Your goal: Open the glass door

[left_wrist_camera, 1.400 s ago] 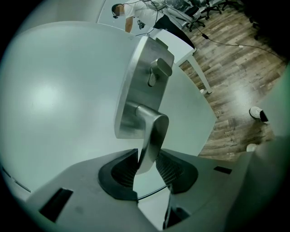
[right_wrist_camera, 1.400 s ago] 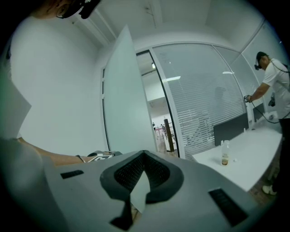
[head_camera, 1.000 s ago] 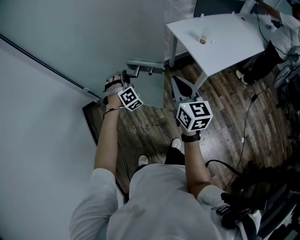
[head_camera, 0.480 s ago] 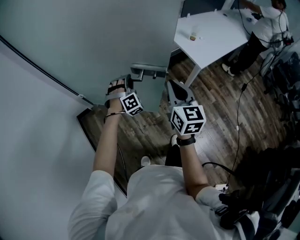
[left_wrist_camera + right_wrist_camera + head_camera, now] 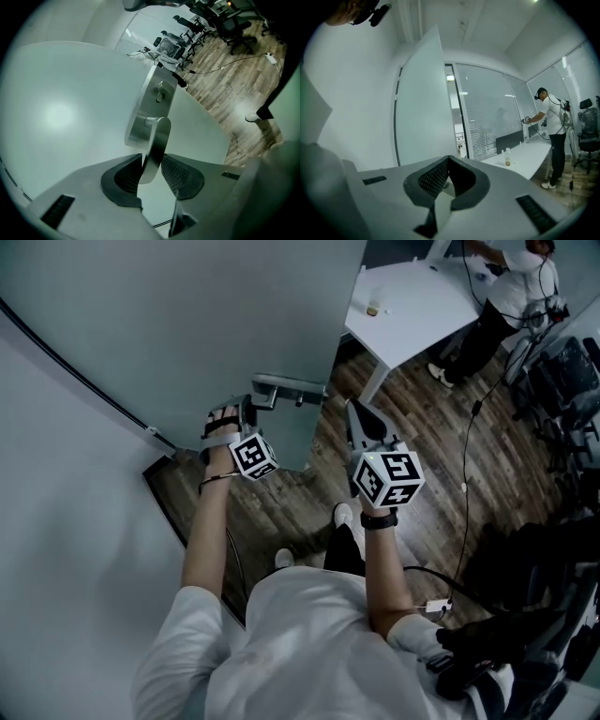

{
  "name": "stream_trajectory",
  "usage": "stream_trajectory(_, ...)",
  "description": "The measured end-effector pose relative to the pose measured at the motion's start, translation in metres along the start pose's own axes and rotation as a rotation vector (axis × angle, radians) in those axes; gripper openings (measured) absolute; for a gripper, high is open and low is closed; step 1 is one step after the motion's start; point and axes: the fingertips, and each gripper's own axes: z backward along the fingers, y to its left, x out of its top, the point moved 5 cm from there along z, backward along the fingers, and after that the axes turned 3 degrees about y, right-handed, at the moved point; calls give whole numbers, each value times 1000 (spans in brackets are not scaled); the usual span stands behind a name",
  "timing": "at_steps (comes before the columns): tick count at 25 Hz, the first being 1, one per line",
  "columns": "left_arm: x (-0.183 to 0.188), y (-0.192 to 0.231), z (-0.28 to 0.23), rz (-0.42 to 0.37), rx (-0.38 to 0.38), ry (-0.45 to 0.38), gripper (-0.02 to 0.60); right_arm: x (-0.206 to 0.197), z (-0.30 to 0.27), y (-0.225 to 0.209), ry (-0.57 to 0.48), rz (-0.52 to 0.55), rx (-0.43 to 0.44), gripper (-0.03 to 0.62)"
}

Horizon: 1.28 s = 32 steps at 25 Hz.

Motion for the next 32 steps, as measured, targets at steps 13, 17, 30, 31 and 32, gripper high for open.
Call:
stream_trajectory(13, -20, -21, 55, 32, -9, -6, 112, 11, 19, 22, -41, 12, 42, 0)
stream_trajectory(17, -30, -24, 71, 29, -1, -1, 114, 15, 23, 26, -55, 9, 56, 0)
stream_trajectory(30, -67, -44, 123, 72, -46, -43, 126, 23, 38, 36, -92, 10, 130, 0)
stream_trajectory(31, -69, -45, 126, 73, -46, -44, 127, 24, 37, 39, -93, 11, 141, 0)
stream_trajectory(32, -72, -45, 129, 70, -47, -42, 127, 25, 36, 43, -94, 20, 158, 0)
